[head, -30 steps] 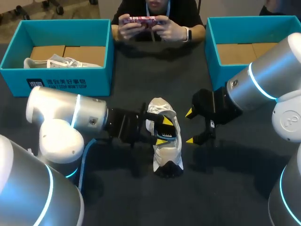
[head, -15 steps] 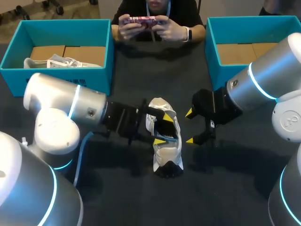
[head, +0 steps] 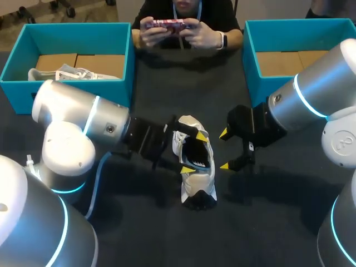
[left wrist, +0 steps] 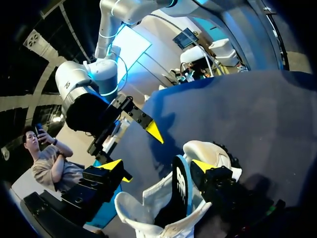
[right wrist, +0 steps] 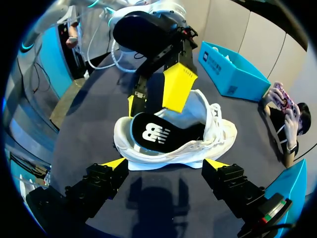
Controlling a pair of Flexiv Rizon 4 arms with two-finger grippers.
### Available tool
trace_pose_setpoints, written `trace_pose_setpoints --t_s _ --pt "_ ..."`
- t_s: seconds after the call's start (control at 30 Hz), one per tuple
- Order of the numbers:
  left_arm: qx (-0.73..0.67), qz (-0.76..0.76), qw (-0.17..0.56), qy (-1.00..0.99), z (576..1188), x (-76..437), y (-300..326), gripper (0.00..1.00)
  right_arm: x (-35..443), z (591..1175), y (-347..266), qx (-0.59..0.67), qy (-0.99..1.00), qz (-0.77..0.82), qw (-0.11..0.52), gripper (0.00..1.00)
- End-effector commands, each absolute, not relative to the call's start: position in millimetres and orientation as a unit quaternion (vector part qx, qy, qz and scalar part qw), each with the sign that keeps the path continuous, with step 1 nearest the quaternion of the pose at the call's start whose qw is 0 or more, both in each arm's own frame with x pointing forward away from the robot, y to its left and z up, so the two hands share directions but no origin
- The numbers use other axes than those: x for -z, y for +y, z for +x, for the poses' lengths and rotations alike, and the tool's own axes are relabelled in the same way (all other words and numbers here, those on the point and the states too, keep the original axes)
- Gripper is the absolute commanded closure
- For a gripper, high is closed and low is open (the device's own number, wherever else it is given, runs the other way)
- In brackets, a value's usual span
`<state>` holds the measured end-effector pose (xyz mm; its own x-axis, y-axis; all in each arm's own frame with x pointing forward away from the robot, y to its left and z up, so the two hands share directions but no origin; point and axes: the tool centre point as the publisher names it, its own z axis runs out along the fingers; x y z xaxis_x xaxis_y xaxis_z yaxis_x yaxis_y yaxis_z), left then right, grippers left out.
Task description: Take the shoe out of the shoebox, open the shoe tongue, remove and reinsert the insole, then place the shoe into the shoebox
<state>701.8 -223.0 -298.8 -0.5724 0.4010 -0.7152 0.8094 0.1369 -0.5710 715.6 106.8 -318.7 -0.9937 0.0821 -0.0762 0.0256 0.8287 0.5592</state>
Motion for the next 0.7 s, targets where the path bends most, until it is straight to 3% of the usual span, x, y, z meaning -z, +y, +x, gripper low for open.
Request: trace_pose_setpoints --t_s 0.03,0.47,0.63,0.7 --pt "0.504 0.422 0.195 0.728 704.1 289.7 -214.6 0.06 319.3 714.7 107.1 -0.292 0.955 0.028 0.050 0.00" --pt "0.508 0.428 0.174 0.727 703.4 291.4 -220.5 0.12 319.3 714.7 107.1 -0.292 0.955 0.028 0.050 0.00" --pt "0.497 0.443 0.159 0.729 705.3 285.9 -216.9 0.11 319.3 714.7 107.1 -0.292 0.955 0.028 0.050 0.00" --pt "0.487 0.452 0.157 0.731 707.9 283.4 -214.3 0.05 319.3 714.7 107.1 -0.292 0.955 0.028 0.050 0.00"
